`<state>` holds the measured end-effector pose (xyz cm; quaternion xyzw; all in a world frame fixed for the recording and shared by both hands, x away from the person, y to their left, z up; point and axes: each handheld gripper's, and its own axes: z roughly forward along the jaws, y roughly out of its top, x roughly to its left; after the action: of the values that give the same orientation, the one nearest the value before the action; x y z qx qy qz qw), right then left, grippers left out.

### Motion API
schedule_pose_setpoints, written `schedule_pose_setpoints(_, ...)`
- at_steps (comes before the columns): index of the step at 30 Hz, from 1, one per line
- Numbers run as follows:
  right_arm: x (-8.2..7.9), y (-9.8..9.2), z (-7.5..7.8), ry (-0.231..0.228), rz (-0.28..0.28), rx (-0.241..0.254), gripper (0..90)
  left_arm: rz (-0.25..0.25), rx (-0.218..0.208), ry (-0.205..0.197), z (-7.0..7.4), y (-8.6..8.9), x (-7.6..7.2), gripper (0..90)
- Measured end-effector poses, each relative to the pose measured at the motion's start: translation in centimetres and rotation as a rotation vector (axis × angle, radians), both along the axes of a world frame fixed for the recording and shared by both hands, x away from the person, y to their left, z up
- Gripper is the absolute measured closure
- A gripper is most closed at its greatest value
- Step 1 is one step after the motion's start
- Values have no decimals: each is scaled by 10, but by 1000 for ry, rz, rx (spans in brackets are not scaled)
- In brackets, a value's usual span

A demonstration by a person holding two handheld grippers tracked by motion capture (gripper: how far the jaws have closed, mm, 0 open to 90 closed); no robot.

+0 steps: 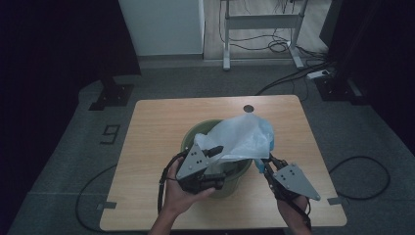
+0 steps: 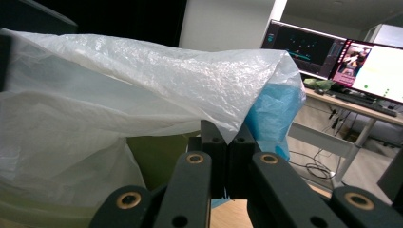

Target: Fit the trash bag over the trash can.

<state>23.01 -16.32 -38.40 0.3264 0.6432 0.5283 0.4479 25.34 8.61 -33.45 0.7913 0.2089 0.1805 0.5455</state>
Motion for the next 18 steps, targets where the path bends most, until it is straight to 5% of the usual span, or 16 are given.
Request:
schedule_pose_setpoints(5,2,1,-2,11,13,1,878,-21,-17,54,2,-2,11,463)
schedule_pose_setpoints(11,2,1,-2,15,21,8,878,-43,-13,120,1,-4,20,730)
schedule_pose_setpoints(14,1,0,-2,13,28,7,877,-22,-30,122,-2,0,22,859)
schedule_pose_setpoints(18,0,-2,-6,29,47,13,862,11,-98,113,-6,11,23,881)
